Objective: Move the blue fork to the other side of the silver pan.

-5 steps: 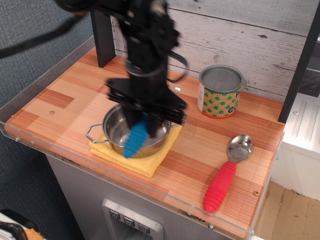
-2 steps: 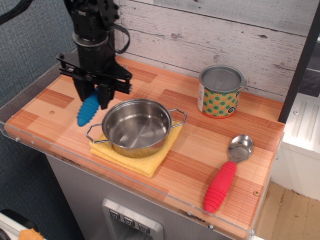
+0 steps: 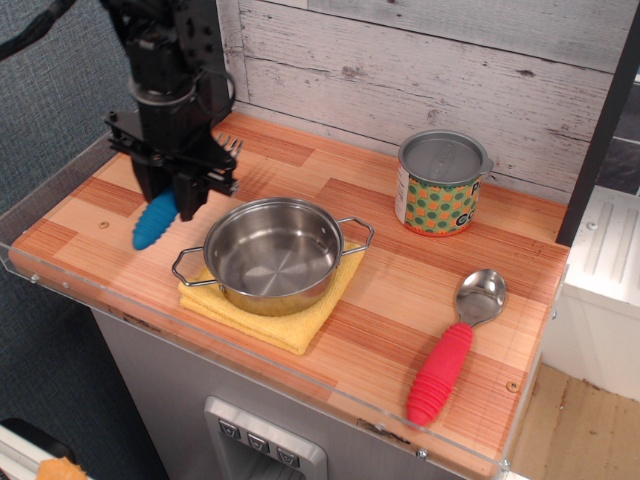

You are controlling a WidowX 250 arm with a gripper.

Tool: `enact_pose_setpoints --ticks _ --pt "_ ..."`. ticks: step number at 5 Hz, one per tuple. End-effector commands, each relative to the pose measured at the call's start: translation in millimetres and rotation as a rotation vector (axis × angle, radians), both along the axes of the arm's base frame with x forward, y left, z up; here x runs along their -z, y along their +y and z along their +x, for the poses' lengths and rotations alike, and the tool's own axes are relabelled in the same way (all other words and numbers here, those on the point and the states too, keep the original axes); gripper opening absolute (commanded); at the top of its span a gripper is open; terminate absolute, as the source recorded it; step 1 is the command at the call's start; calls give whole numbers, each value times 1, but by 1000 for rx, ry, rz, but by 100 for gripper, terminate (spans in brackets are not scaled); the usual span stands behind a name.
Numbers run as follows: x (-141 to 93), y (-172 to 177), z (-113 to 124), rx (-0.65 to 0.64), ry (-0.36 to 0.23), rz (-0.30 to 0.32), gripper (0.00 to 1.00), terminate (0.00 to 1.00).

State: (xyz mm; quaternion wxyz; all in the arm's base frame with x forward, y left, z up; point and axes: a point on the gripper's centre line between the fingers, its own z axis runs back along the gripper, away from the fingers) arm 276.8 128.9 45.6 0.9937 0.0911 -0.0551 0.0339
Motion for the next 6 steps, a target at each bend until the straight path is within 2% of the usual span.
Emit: enact_pose_setpoints --ticks 1,2,3,4,5,6 --pt "2 24 -6 48 -26 18 0 0" --pt "11 24 -7 57 -12 -2 0 0" --pt "15 24 -9 80 -22 -23 0 0" --pt "17 25 -11 73 -29 -10 0 0" --pt "15 25 -12 48 -66 -25 100 0" --pt "10 26 -13 69 -85 -44 100 0"
